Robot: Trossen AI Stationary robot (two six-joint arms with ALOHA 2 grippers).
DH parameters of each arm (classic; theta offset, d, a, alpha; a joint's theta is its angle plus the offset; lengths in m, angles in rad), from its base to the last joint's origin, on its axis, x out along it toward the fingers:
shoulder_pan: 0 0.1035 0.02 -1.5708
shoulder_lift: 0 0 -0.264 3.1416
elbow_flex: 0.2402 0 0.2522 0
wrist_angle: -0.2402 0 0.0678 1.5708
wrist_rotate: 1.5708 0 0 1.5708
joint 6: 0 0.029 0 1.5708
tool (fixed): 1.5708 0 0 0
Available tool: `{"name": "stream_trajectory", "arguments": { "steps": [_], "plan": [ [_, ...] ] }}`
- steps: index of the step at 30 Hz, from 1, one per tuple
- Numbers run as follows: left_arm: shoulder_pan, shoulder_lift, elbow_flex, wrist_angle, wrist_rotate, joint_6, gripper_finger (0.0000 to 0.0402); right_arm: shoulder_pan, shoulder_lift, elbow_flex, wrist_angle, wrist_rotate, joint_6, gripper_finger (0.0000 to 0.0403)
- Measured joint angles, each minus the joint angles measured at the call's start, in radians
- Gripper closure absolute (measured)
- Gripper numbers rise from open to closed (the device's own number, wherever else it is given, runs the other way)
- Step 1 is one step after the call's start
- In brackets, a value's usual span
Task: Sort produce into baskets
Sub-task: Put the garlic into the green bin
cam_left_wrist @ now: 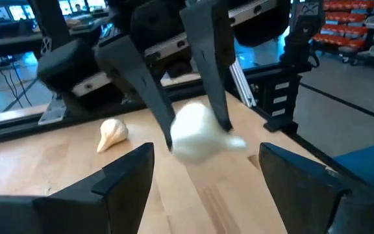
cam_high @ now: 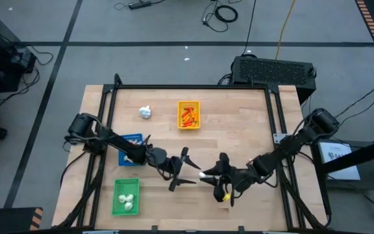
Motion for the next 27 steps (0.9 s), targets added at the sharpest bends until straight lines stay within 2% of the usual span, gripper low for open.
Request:
{"name": "stream_trajectory", "arguments": {
  "steps": [7,13,23,27],
  "plan": [
    [-0.001,0.007,0.019,0.012,-0.004,0.002,0.0116,-0.032,0.000,0.000,0.010,-0.090,-0.026,0.0308],
    [-0.001,0.007,0.019,0.026,-0.007,0.030,0.0116,-0.062,0.000,0.000,0.013,-0.062,-0.020,0.0308],
    [-0.003,0.006,0.019,0.021,-0.013,0.098,0.0116,-0.091,0.002,-0.001,0.060,-0.077,-0.002,0.0308],
    [-0.007,0.004,0.019,0.018,-0.049,0.138,0.0116,-0.093,0.002,-0.002,0.099,-0.071,0.042,0.0308]
  ]
}}
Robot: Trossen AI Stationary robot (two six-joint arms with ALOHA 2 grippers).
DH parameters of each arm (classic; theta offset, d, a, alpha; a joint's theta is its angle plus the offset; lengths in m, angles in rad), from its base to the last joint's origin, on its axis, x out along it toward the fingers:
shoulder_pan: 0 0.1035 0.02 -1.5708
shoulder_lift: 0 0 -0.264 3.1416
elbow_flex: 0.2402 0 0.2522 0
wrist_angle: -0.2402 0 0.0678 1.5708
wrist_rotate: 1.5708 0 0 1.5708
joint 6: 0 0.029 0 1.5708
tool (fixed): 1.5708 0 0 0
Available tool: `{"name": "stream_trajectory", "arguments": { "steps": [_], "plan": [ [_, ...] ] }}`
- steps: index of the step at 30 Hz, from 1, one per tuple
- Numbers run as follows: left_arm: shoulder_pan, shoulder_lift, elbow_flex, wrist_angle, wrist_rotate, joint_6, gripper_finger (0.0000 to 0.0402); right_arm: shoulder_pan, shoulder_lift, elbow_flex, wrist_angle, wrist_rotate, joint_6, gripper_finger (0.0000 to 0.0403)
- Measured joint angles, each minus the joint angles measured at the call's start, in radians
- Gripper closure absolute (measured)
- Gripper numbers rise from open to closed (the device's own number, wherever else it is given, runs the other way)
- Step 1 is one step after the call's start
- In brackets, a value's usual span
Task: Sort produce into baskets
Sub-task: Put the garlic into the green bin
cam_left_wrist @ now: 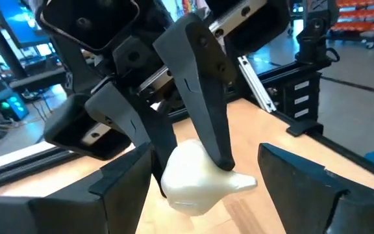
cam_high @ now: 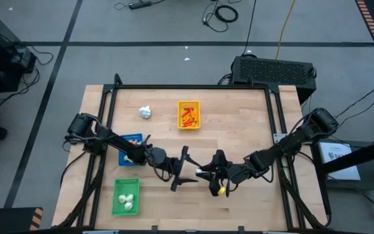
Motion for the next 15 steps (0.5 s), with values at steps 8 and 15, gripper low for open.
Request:
{"name": "stream_trajectory", "arguments": {
  "steps": [8,15],
  "plan": [
    [-0.017,0.001,0.000,0.012,-0.075,0.098,0.0116,-0.006,0.000,0.000,0.017,0.010,0.081,0.0308],
    [-0.057,0.005,-0.001,0.065,-0.187,0.239,0.0116,-0.007,0.000,0.003,0.034,0.013,0.146,0.0308]
  ]
}}
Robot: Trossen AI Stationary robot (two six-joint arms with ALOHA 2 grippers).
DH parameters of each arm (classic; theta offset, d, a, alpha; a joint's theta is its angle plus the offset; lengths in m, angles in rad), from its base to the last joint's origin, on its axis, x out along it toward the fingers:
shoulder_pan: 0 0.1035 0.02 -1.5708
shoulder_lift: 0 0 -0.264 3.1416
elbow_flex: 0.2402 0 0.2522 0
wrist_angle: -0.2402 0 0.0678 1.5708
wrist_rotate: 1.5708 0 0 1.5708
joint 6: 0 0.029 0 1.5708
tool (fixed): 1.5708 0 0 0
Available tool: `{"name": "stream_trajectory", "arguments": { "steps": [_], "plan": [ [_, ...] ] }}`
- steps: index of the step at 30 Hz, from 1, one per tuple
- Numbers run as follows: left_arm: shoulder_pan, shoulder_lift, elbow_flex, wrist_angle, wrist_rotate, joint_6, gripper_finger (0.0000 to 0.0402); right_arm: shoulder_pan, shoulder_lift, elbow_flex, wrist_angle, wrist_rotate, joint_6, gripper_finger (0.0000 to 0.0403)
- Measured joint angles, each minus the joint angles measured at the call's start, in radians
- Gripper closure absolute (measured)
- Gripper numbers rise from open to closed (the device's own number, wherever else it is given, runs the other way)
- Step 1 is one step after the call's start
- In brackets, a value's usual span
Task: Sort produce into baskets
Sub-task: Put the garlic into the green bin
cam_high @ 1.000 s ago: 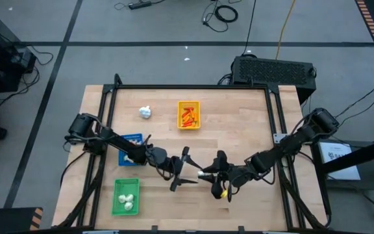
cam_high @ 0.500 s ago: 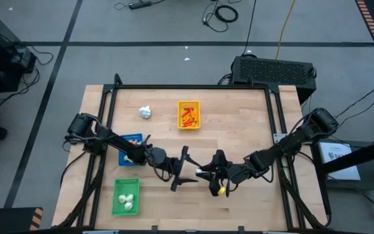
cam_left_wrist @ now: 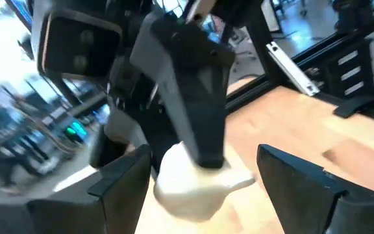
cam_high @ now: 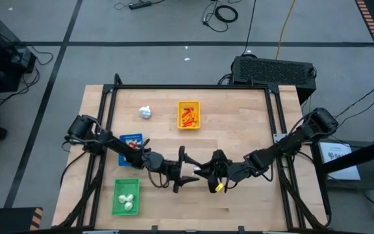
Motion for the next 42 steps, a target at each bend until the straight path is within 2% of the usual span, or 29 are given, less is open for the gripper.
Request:
{"name": "stream_trajectory", "arguments": {
  "steps": [9,15,20,35,39,42],
  "plan": [
    [-0.030,0.000,0.000,0.087,-0.098,0.193,0.0116,-0.011,-0.001,0.000,-0.005,-0.005,0.039,0.0308],
    [-0.030,0.000,0.000,0.057,-0.111,0.202,0.0116,-0.027,-0.001,0.000,0.038,-0.007,0.041,0.0308],
    [-0.029,0.000,0.000,0.052,-0.173,0.201,0.0119,-0.038,-0.001,0.000,0.044,-0.012,0.041,0.0308],
    [-0.029,-0.003,0.000,0.028,-0.186,0.200,0.0234,-0.038,-0.001,-0.001,0.049,-0.015,0.009,0.0304],
    [-0.030,-0.003,0.001,0.029,-0.212,0.200,0.0249,-0.038,0.000,-0.002,0.062,-0.014,-0.029,0.0284],
    [-0.033,-0.003,0.001,0.023,-0.214,0.200,0.0252,-0.038,0.000,-0.002,0.064,-0.014,-0.062,0.0253]
  ]
}}
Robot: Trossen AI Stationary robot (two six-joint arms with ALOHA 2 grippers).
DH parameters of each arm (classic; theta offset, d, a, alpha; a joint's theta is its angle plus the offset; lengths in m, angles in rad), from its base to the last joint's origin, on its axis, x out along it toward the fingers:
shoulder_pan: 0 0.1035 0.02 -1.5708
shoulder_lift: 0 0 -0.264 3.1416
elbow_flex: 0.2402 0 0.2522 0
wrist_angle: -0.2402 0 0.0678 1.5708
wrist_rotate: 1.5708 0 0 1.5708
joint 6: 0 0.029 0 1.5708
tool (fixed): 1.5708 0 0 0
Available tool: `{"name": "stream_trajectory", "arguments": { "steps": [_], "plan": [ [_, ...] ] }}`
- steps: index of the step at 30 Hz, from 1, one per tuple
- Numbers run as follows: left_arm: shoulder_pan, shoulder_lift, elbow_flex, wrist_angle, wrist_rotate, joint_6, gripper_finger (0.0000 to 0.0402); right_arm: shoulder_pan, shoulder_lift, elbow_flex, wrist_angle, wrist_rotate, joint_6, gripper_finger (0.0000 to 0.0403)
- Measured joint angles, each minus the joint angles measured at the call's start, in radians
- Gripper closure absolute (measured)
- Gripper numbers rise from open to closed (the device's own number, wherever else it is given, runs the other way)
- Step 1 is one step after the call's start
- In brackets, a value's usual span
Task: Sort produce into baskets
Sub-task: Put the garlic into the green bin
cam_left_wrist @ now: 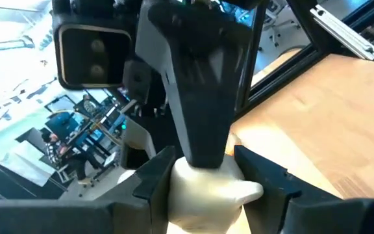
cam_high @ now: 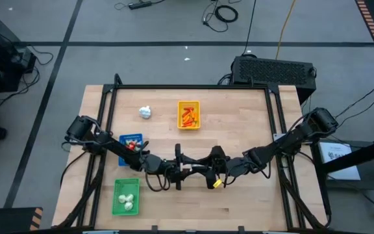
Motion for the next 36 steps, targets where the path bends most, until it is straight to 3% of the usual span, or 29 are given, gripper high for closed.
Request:
{"name": "stream_trajectory", "arguments": {
  "steps": [5,9,12,15,19,23,29,36],
  "plan": [
    [-0.051,-0.038,-0.002,-0.098,-0.068,-0.009,0.0254,-0.001,-0.001,0.000,0.006,0.009,-0.101,0.0189],
    [-0.125,-0.130,-0.002,-0.295,-0.168,-0.084,0.0255,-0.008,-0.001,0.000,0.003,0.009,-0.178,0.0148],
    [-0.198,-0.238,-0.002,-0.556,-0.216,-0.284,0.0255,-0.015,-0.001,0.000,0.002,0.009,-0.240,0.0128],
    [-0.285,-0.372,-0.001,-0.886,-0.213,-0.627,0.0255,-0.020,-0.001,0.000,0.002,0.009,-0.309,0.0117],
    [-0.383,-0.533,-0.001,-1.238,-0.074,-1.206,0.0256,-0.033,-0.001,0.000,-0.009,0.007,-0.389,0.0115],
    [-0.482,-0.600,-0.001,-1.396,0.069,-1.654,0.0256,-0.053,-0.001,0.000,-0.017,0.007,-0.445,0.0115],
    [-0.578,-0.580,-0.001,-1.567,0.123,-1.928,0.0256,-0.058,-0.001,0.000,-0.041,0.006,-0.475,0.0115],
    [-0.586,-0.537,-0.002,-1.659,0.154,-1.971,0.0244,-0.056,-0.001,0.000,-0.125,0.002,-0.479,0.0115]
  ]
}}
